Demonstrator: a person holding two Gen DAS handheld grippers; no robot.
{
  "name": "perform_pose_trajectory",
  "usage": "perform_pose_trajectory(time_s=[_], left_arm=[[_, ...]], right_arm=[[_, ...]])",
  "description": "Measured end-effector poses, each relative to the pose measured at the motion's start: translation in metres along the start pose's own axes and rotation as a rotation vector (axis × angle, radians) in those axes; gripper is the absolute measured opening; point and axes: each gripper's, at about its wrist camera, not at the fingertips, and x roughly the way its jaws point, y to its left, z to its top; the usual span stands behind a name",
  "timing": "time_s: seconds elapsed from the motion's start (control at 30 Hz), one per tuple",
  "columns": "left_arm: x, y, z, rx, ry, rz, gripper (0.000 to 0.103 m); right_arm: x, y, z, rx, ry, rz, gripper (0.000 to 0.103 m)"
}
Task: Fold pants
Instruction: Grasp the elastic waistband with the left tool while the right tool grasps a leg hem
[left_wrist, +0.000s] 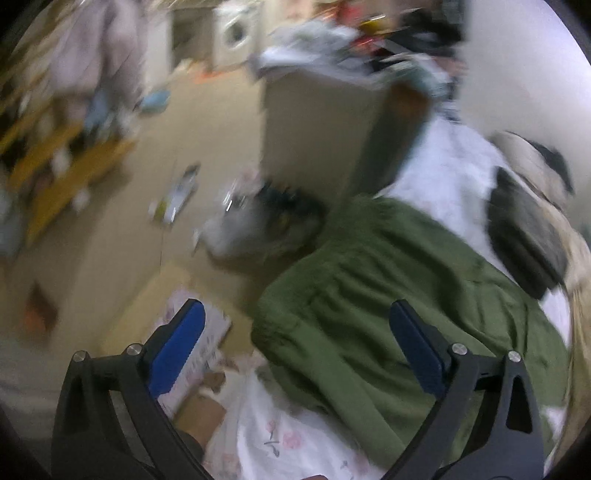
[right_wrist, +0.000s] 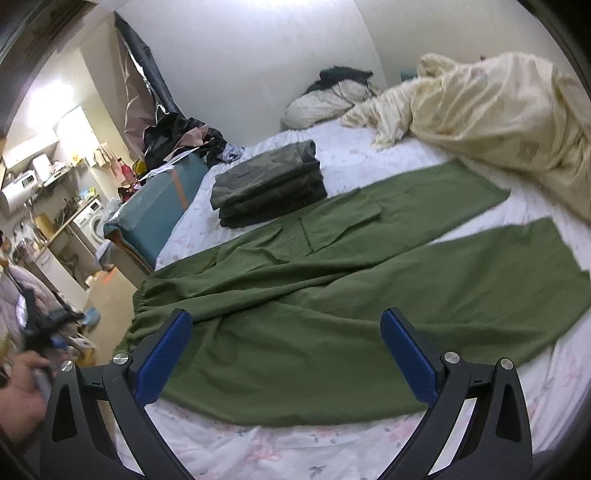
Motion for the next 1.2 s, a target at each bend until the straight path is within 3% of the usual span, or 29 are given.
perform_pose_trajectory(time_s=[0.1, 0.2, 0.3, 0.47, 0.53, 0.7, 0.77, 0.83, 0.97, 1.1, 1.2], left_arm=[[0.046, 0.025, -0.021, -0.148, 0.080, 0.005, 0.086], [0.090, 0.047, -0.046, -0.318, 0.173, -0.087, 0.078], [0.114, 0.060, -0.064, -0.426, 0.195, -0.143, 0.075], [0.120, 0.048, -0.066, -0.458, 0.202, -0.239, 0.035], [0.113, 0.042, -0.058, -0.423, 0.188, -0.232, 0.006], [0.061, 0.015, -0.027, -0.250, 0.051, -0.191, 0.005], [0.038, -0.002, -0.014, -0.136, 0.030, -0.134, 0.005], [0.017, -0.022, -0.001, -0.027, 0.017, -0.094, 0.005], [0.004, -0.049, 0.009, 0.130, 0.046, -0.018, 0.005], [0.007, -0.060, 0.011, 0.202, 0.063, 0.022, 0.005], [0.010, -0.060, 0.008, 0.202, 0.064, 0.019, 0.005]], right_arm=[[0.007, 0.000, 0.001, 0.006, 0.021, 0.008, 0.103], [0.015, -0.001, 0.000, 0.013, 0.048, 0.010, 0.103], [0.023, -0.007, -0.003, 0.034, 0.081, 0.007, 0.103], [0.029, -0.019, -0.005, 0.080, 0.103, -0.018, 0.103], [0.032, -0.020, -0.005, 0.091, 0.109, -0.019, 0.103], [0.034, -0.018, -0.004, 0.064, 0.111, -0.023, 0.103], [0.034, -0.025, -0.004, 0.098, 0.118, -0.010, 0.103], [0.034, -0.038, -0.006, 0.173, 0.140, 0.008, 0.103], [0.039, -0.071, -0.034, 0.361, 0.265, 0.032, 0.103], [0.051, -0.101, -0.088, 0.610, 0.389, 0.083, 0.103], [0.055, -0.132, -0.124, 0.789, 0.390, -0.005, 0.103]])
